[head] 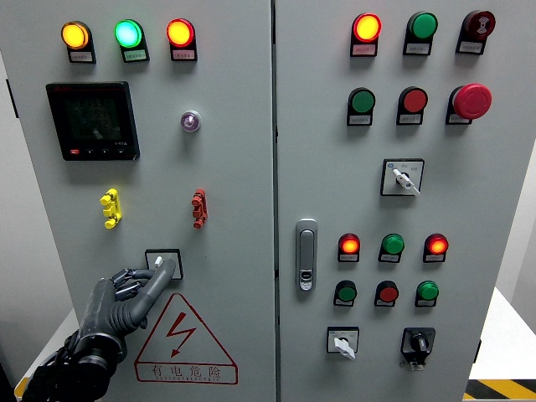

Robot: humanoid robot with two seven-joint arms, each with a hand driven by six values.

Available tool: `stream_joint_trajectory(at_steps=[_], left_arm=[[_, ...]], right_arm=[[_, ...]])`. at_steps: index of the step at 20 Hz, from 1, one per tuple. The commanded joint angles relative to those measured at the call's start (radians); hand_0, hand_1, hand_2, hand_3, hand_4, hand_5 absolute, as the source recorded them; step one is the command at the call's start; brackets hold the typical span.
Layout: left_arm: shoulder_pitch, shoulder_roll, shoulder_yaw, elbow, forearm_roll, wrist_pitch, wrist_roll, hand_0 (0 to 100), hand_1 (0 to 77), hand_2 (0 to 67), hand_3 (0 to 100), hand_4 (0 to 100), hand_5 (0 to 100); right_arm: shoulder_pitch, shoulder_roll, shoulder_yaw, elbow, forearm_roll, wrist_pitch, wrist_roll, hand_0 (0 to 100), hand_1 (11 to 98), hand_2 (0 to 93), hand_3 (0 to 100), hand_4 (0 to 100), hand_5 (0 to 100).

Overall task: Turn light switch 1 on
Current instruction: 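Twist the rotary switch knob clockwise with the left hand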

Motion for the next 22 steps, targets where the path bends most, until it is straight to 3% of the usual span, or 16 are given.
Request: stream_joint_trajectory(at_steps=[1, 22], left_arm=[[0.0, 0.0, 0.0, 0.0, 0.002, 0.0, 0.008, 0, 57.0, 55.0, 100, 100, 100], [-0.011, -0.002, 0.0, 0.003, 0.006, 0.0, 0.042, 0, 52.1, 56.0, 100, 100, 100]], right_arm=[[0.0, -0.0007, 0.0, 0.0, 0.0, 0.0, 0.0, 0, 19.2, 0.0, 20, 19, 11], [0.0, -0.0007, 0.0, 0.0, 0.0, 0.0, 0.0, 0, 19.7, 0.0, 20, 19, 11]])
